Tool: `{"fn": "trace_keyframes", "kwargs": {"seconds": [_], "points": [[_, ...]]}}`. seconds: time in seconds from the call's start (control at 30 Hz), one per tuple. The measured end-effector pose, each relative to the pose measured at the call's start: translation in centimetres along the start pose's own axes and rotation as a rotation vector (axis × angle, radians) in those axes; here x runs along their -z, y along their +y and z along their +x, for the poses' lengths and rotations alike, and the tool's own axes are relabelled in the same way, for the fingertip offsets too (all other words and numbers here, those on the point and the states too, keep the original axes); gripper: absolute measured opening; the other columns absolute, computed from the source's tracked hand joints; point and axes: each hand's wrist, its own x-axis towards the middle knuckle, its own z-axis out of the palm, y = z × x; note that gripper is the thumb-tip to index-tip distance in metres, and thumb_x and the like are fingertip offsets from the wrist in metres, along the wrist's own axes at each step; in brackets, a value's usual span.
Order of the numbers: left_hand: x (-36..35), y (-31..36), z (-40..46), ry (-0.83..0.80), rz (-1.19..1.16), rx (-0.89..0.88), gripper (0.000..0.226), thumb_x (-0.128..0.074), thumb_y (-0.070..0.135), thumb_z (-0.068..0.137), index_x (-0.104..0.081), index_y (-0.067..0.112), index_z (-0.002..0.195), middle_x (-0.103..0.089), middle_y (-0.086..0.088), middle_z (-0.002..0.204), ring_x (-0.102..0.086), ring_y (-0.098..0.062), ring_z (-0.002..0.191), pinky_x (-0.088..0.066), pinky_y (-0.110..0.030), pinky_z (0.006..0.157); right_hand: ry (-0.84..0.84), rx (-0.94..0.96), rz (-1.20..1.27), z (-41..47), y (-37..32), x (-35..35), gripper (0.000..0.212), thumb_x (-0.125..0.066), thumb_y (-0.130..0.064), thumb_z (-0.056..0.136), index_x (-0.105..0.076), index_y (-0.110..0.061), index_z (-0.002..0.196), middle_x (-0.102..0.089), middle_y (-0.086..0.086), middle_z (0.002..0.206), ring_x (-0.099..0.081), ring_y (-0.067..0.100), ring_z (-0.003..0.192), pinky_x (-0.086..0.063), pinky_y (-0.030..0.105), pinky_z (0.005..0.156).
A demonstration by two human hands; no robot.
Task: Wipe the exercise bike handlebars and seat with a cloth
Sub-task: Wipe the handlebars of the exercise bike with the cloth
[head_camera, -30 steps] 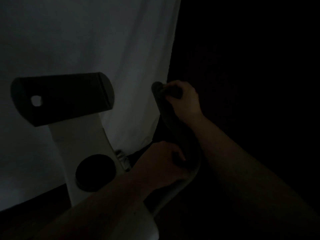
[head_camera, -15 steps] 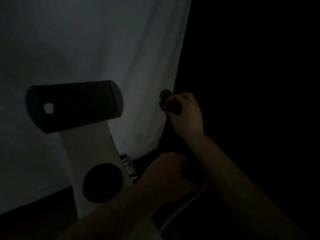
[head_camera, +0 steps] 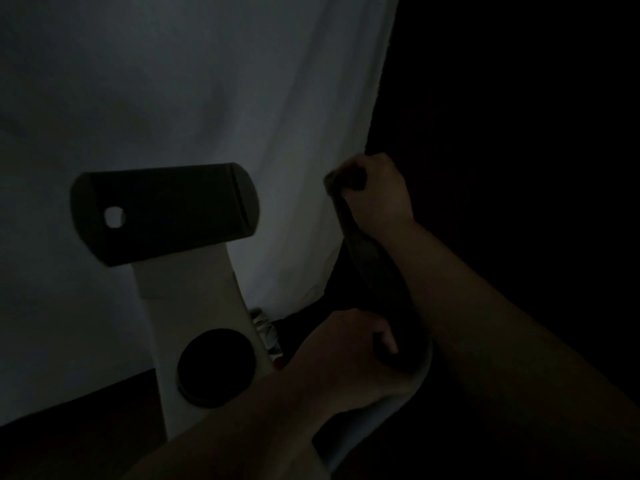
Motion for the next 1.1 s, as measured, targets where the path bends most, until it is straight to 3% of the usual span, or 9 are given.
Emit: {"fn": "trace_keyframes", "kwargs": {"seconds": [0.13,0.27,0.37,0.43,0.5,0.6,0.8,0.97,1.1], "points": [[-0.2,0.1,0.0,0.0,-0.001,-0.015,0.034,-0.067,0.053,0.066,-0.063,0.021,0.079,-0.063,0.012,0.075,-0.058,0.002,0.073,-0.038,-0.016,0.06,0.083,0.078,-0.031,-1.4,-0.2,-1.2,0.021,-0.059,-0.007,0.08,-0.068,-0.014,0.098,-0.057,0.012,0.109,-0.055,0.031,0.096,-0.045,0.033,0.081],[-0.1,-0.3,0.1,0.021,0.014,-0.012,0.025,-0.076,0.043,0.065,-0.064,0.027,0.081,-0.06,0.018,0.072,-0.059,0.003,0.076,-0.036,-0.015,0.059,-0.177,-0.034,0.1,2.2,-0.1,-0.3,0.019,-0.059,-0.019,0.087,-0.067,-0.017,0.104,-0.063,0.008,0.111,-0.059,0.023,0.101,-0.047,0.029,0.087],[0.0,-0.1,0.0,-0.002,0.014,-0.017,0.024,-0.072,0.045,0.069,-0.064,0.024,0.078,-0.061,0.015,0.073,-0.059,0.001,0.078,-0.037,-0.013,0.06,-0.102,-0.067,0.216,0.3,-0.1,-1.3,0.016,-0.059,-0.015,0.087,-0.067,-0.017,0.1,-0.066,0.003,0.108,-0.061,0.019,0.098,-0.048,0.029,0.088],[-0.1,0.2,0.1,-0.049,-0.001,-0.014,0.028,-0.069,0.048,0.071,-0.061,0.021,0.072,-0.06,0.009,0.07,-0.061,-0.007,0.076,-0.039,-0.02,0.062,0.093,0.111,0.18,-2.6,0.8,-2.1,0.018,-0.061,-0.004,0.081,-0.07,-0.012,0.095,-0.065,0.004,0.111,-0.06,0.021,0.103,-0.047,0.027,0.09],[-0.1,0.2,0.2,-0.062,-0.012,0.002,0.032,-0.068,0.05,0.072,-0.059,0.019,0.072,-0.06,0.007,0.069,-0.058,-0.006,0.069,-0.039,-0.022,0.06,0.186,0.413,-0.029,-4.3,2.0,-1.9,0.016,-0.062,-0.003,0.079,-0.07,-0.01,0.091,-0.064,0.006,0.116,-0.055,0.025,0.111,-0.046,0.029,0.088],[0.0,-0.1,0.1,-0.009,-0.038,0.012,0.029,-0.074,0.044,0.069,-0.065,0.021,0.084,-0.066,0.01,0.082,-0.059,-0.001,0.076,-0.043,-0.018,0.062,0.057,0.75,-0.299,-2.3,2.5,-1.1,0.016,-0.054,-0.009,0.081,-0.07,-0.011,0.085,-0.067,0.007,0.108,-0.058,0.029,0.107,-0.05,0.038,0.083],[0.2,0.2,-0.2,-0.041,-0.059,0.022,0.023,-0.073,0.041,0.07,-0.064,0.023,0.081,-0.061,0.013,0.075,-0.056,0.001,0.072,-0.039,-0.018,0.059,-0.214,0.796,-0.336,-3.3,3.6,-0.6,0.014,-0.069,-0.009,0.069,-0.069,-0.02,0.077,-0.067,-0.004,0.096,-0.055,0.025,0.1,-0.046,0.036,0.073],[0.2,0.1,-0.3,-0.052,-0.07,0.029,0.019,-0.072,0.04,0.073,-0.063,0.027,0.083,-0.06,0.015,0.078,-0.056,0.003,0.074,-0.037,-0.013,0.058,-0.085,0.605,-0.247,-2.6,1.9,-1.1,0.038,-0.065,-0.014,0.068,-0.069,-0.019,0.105,-0.066,-0.001,0.099,-0.041,0.02,0.102,-0.042,0.032,0.074],[0.1,0.0,-0.4,-0.029,-0.052,0.001,0.022,-0.072,0.04,0.072,-0.064,0.023,0.084,-0.063,0.011,0.083,-0.057,0.0,0.077,-0.038,-0.013,0.057,-0.129,0.725,-0.229,-2.9,2.7,-0.7,0.013,-0.067,-0.017,0.068,-0.066,-0.015,0.081,-0.065,0.0,0.084,-0.051,0.025,0.093,-0.048,0.037,0.071]]}}
